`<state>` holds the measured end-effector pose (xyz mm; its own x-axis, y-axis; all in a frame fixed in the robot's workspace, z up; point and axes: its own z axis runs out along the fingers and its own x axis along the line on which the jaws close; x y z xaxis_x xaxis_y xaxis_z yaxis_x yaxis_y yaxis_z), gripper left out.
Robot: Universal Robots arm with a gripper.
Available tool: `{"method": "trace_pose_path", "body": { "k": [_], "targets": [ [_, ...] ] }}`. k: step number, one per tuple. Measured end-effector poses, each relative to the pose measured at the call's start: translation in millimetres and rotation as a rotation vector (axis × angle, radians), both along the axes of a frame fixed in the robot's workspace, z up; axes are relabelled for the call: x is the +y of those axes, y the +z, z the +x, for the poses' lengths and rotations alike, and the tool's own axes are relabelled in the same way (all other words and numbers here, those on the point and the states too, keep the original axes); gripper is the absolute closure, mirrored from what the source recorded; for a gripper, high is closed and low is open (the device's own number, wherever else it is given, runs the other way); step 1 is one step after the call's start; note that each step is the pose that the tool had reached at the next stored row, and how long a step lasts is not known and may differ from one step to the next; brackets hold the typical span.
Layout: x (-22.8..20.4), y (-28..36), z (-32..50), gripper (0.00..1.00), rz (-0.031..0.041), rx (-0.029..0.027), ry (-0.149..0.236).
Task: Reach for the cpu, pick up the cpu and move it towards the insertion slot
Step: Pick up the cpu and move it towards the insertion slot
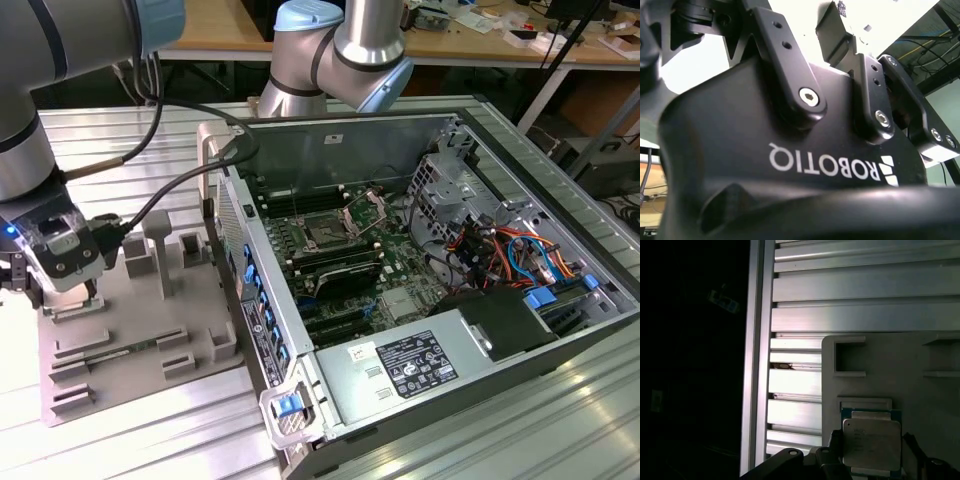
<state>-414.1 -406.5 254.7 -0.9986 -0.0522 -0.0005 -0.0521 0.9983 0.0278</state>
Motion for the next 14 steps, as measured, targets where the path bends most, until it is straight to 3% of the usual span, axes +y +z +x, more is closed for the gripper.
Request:
{"method": "trace_pose_path", "body": {
  "k": [14],
  "targets": [
    [0.0,4.3,0.0,0.46,0.0079,0.0001,0.0]
  ]
}}
